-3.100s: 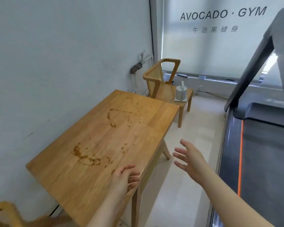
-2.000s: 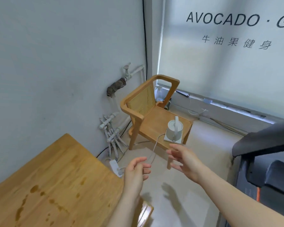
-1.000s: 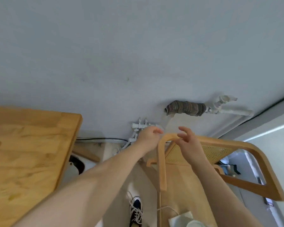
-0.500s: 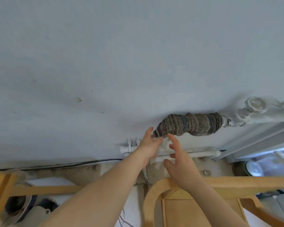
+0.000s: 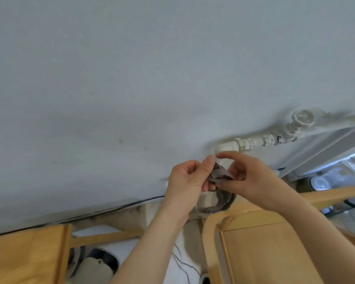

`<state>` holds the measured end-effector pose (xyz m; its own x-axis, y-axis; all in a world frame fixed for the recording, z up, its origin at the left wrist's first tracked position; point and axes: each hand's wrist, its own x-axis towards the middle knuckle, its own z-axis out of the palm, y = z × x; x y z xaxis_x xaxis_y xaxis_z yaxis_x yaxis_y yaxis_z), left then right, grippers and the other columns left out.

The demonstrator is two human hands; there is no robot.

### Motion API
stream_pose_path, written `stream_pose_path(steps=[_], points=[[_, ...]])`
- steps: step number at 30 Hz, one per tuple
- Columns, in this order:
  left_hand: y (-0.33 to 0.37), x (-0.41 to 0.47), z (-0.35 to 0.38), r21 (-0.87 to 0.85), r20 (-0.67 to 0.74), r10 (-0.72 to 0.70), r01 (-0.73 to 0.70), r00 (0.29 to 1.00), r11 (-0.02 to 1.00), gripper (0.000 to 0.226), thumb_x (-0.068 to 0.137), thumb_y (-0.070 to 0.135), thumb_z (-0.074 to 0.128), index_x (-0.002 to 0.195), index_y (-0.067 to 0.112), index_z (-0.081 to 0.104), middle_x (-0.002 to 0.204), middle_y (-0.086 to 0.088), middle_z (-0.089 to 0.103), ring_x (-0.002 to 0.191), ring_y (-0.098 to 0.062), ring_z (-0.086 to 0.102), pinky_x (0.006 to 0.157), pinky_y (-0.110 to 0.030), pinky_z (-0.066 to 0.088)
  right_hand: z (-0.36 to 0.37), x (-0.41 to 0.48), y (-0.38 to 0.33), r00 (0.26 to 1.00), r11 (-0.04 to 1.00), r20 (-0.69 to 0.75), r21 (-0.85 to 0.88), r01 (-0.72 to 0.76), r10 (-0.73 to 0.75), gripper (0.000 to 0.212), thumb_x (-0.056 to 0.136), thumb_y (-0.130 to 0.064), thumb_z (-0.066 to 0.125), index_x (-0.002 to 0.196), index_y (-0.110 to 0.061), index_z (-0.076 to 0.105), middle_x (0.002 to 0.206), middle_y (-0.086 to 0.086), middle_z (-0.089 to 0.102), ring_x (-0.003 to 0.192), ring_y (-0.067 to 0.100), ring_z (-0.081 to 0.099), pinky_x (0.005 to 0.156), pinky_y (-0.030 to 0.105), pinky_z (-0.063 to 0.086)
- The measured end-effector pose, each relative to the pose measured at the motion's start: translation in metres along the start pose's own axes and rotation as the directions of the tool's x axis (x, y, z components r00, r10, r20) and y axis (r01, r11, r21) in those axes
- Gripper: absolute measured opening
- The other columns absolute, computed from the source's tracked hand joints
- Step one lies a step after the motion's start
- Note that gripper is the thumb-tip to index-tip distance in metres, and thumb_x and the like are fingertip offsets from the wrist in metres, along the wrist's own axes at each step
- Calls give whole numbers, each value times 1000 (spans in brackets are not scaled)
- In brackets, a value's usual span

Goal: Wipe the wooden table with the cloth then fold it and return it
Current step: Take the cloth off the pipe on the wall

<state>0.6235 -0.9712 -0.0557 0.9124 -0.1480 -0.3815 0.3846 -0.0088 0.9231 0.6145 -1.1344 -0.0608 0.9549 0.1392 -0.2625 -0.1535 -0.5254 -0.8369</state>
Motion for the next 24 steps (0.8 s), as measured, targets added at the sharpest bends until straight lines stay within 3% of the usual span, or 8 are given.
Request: stream_pose_path(steps=[2,4,7,9,13,17,20,24], points=[[19,-28,-12,-5,-3,14,-14,1000,1000,58,85,42,60,82,-15,59,44,1,43,46,-12,50,59,-26,48,-5,-20,-36,976,986,215,164,-9,-27,24,82,-21,76,105,-19,71,66,-11,67,59,0,60,58,15,45],[33,-56,-28,-13,-53,37,-38,998,999,58,81,46,61,82,-12,60,44,1,43,45,-12,50,56,-25,48,0,-38,-64,952,952,297,304,-16,-79,13,86,-20,70,92,-9,74,64,-8,69,58,-1,61,58,10,45],[49,-104,-56,-43,-103,50,-55,993,998,49,78,50,61,78,1,60,47,-3,40,43,-14,46,51,-24,43,24,-66,-87,934,935,338,354,-12,-117,43,92,-48,59,96,-8,74,94,18,72,94,35,67,94,45,51],[54,-141,-74,-60,-49,41,-44,998,997,46,85,47,58,73,3,59,50,-6,40,43,-14,37,48,-23,35,46,-88,-104,941,910,323,412,-48,-97,50,95,-52,49,101,-9,74,104,17,72,103,35,66,99,49,47],[56,-213,-108,54,73,57,-61,996,997,34,92,28,59,66,5,56,56,-8,50,47,-14,39,46,-19,32,78,-124,-145,967,859,244,508,-61,-75,46,102,-36,43,80,-11,76,82,11,75,81,25,72,73,33,54],[55,-267,-136,224,-29,211,-199,977,954,36,74,11,70,51,16,44,47,5,39,45,-6,35,46,-15,28,103,-151,-179,992,927,96,373,40,-81,48,99,-39,49,88,2,72,86,16,75,84,33,72,83,43,55],[49,-298,-158,256,-100,292,-259,951,931,24,61,9,62,49,18,44,49,2,36,49,-8,32,51,-20,27,105,-163,-208,1000,773,28,634,-21,5,41,99,-34,52,91,0,72,96,15,74,89,29,72,88,43,55],[35,-343,-183,312,-112,311,-264,944,913,23,68,5,77,63,12,56,66,-1,55,57,-10,46,58,-21,38,118,-188,-230,967,469,254,855,-222,-5,37,101,-29,47,103,1,68,97,16,72,84,26,71,82,38,58]])
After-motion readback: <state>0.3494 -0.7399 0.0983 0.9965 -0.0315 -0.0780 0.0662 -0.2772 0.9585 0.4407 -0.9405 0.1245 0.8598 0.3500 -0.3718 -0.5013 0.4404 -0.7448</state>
